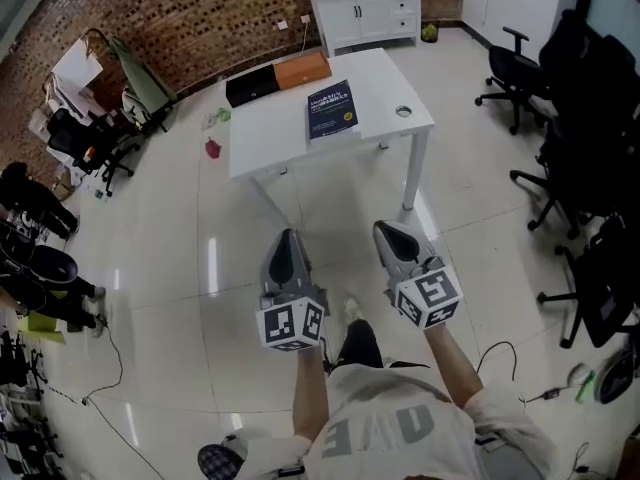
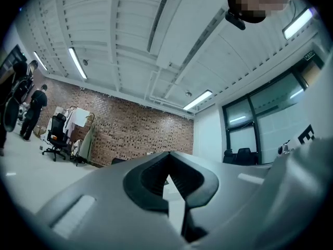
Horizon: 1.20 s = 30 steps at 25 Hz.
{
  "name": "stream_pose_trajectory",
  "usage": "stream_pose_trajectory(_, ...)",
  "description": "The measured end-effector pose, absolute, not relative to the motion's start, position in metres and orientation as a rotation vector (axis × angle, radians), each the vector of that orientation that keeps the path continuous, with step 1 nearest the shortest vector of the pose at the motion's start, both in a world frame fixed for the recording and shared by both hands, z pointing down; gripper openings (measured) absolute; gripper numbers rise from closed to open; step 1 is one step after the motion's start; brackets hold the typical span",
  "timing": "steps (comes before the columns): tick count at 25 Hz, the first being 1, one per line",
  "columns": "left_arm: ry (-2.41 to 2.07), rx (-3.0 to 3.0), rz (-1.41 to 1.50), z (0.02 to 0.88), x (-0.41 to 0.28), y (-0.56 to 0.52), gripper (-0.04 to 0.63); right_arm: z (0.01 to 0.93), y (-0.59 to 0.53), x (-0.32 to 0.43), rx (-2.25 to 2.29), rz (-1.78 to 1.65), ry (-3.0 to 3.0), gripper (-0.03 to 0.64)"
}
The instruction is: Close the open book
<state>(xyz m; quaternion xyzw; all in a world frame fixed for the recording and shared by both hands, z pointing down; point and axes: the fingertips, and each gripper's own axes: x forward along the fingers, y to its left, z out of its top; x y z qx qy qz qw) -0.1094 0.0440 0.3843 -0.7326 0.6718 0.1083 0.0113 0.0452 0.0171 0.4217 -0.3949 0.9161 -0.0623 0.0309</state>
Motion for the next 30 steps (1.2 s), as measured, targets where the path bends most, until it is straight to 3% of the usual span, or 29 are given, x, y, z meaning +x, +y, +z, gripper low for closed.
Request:
stream_pose_trajectory(10,2.053,-2.307,0.319,0.369,-0.076,0.137,0.015,0.405,0.114,0.063,-1.26,-0.133,2.827,0.002)
stream_pose_trajectory(30,2.044,-2.35,0.35,0.377,-0.082,0.176,0.015,0.396,0.164,0.051,-1.25,-0.127,2.826,0.002)
